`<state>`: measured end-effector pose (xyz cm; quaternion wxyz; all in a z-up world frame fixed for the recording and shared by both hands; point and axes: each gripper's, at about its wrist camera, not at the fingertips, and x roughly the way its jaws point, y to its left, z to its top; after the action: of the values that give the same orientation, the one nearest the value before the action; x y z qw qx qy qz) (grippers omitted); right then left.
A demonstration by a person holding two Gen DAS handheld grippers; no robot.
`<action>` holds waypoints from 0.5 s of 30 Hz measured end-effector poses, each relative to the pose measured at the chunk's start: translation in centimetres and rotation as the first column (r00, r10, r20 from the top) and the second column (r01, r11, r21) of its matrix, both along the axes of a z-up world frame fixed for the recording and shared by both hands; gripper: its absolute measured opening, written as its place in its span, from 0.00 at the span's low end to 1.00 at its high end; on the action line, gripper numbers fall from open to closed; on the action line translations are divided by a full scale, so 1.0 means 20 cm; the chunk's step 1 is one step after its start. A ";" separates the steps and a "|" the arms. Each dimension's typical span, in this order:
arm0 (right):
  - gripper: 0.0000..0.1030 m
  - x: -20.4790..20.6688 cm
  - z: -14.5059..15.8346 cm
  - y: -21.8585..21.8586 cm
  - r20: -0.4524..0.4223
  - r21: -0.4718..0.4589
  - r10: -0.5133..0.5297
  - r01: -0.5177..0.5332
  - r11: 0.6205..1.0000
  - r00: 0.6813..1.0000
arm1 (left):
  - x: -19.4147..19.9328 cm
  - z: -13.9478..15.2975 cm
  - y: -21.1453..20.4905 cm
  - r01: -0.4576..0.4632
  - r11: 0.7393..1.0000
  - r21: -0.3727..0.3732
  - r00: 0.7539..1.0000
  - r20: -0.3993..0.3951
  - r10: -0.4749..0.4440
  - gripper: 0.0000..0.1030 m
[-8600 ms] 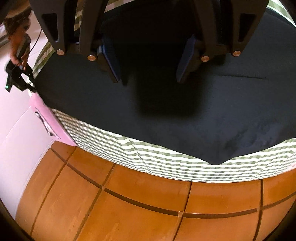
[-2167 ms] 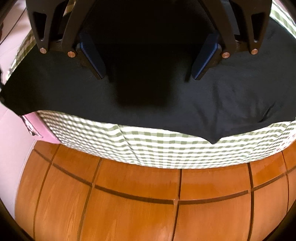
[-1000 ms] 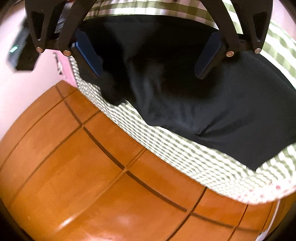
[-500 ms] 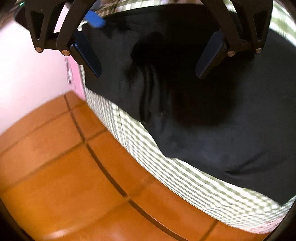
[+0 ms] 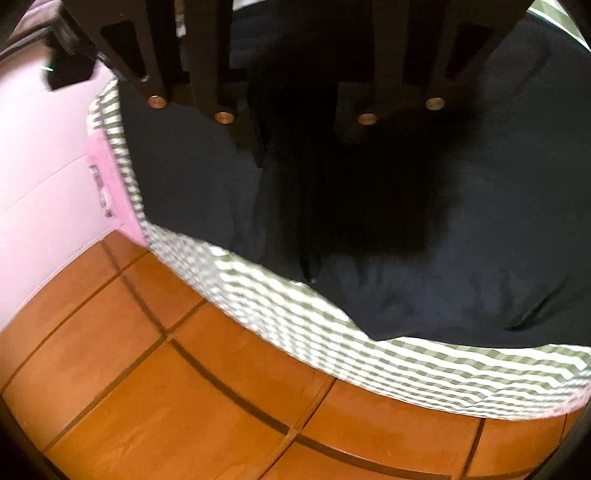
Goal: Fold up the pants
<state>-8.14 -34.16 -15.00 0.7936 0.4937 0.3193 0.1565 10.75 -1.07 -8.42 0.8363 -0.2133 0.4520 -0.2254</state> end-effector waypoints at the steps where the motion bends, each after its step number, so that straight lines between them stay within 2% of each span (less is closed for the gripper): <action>1: 0.41 0.01 -0.02 -0.03 -0.004 0.036 -0.015 0.015 0.999 1.000 | -0.01 0.02 0.01 -0.002 1.000 -0.011 1.000 0.016 0.002 0.24; 2: 0.40 0.02 -0.03 -0.05 -0.003 0.069 -0.033 0.033 0.997 0.999 | -0.04 0.06 0.03 -0.005 1.000 -0.021 0.998 0.055 0.006 0.23; 3: 0.34 0.03 -0.03 -0.07 0.005 0.086 -0.050 0.049 0.995 0.999 | -0.07 0.09 0.04 -0.004 1.000 -0.028 0.996 0.087 0.007 0.23; 4: 0.18 0.03 -0.01 -0.08 0.021 0.083 -0.074 0.072 0.994 0.997 | -0.09 0.12 0.04 0.001 1.000 -0.030 0.993 0.116 0.003 0.22; 5: 0.17 0.03 0.04 -0.09 0.049 0.034 -0.095 0.094 0.995 0.994 | -0.12 0.15 0.05 0.014 1.000 -0.025 0.988 0.151 -0.010 0.22; 8: 0.17 0.02 0.13 -0.05 0.100 -0.119 -0.061 0.072 0.990 0.993 | -0.18 0.12 0.05 -0.004 0.998 0.058 0.983 0.182 -0.006 0.22; 10: 0.17 0.03 0.10 -0.01 0.065 -0.180 -0.027 0.038 0.983 0.998 | -0.17 0.03 0.05 -0.023 0.994 0.104 0.990 0.140 0.008 0.22; 11: 0.17 0.04 0.07 0.01 0.027 -0.188 -0.007 0.011 0.982 1.000 | -0.16 -0.05 0.07 -0.040 0.992 0.123 0.996 0.089 0.029 0.22; 13: 0.22 0.04 0.01 0.02 -0.004 -0.155 0.007 -0.007 0.988 1.000 | -0.17 -0.08 0.09 -0.056 0.995 0.086 0.994 0.098 0.047 0.22; 15: 0.28 0.03 0.01 0.01 -0.008 -0.119 0.010 -0.011 0.993 1.000 | -0.19 -0.05 0.06 -0.043 0.990 0.136 0.991 0.130 0.025 0.22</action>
<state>-7.59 -34.02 -14.76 0.8196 0.4444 0.3334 0.1396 6.99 0.17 -9.35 0.8801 -0.1475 0.4083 -0.1922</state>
